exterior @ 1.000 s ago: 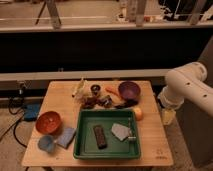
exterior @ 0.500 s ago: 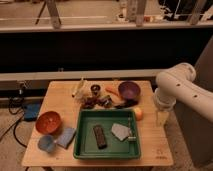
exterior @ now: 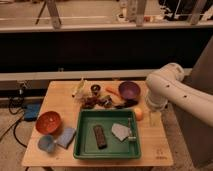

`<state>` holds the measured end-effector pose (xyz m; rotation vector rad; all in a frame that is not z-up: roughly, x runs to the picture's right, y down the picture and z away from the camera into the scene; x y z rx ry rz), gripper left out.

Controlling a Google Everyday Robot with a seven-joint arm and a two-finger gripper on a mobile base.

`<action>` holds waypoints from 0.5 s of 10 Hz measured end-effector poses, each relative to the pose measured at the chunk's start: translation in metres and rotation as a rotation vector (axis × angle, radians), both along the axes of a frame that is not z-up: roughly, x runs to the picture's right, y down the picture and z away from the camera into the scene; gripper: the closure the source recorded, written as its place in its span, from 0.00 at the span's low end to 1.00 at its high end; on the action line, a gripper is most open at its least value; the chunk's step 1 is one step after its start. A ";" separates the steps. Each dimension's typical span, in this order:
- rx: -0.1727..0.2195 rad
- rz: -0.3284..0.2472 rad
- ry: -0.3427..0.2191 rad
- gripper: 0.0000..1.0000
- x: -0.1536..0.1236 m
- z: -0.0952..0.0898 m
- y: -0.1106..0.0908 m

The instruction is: Wipe tray with eraser

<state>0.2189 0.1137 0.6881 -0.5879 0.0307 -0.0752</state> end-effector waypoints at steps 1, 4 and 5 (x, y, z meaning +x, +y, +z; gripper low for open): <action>-0.003 -0.012 -0.006 0.20 -0.004 -0.001 0.001; -0.005 -0.037 -0.027 0.20 -0.032 -0.003 0.001; -0.003 -0.047 -0.032 0.20 -0.036 -0.003 0.001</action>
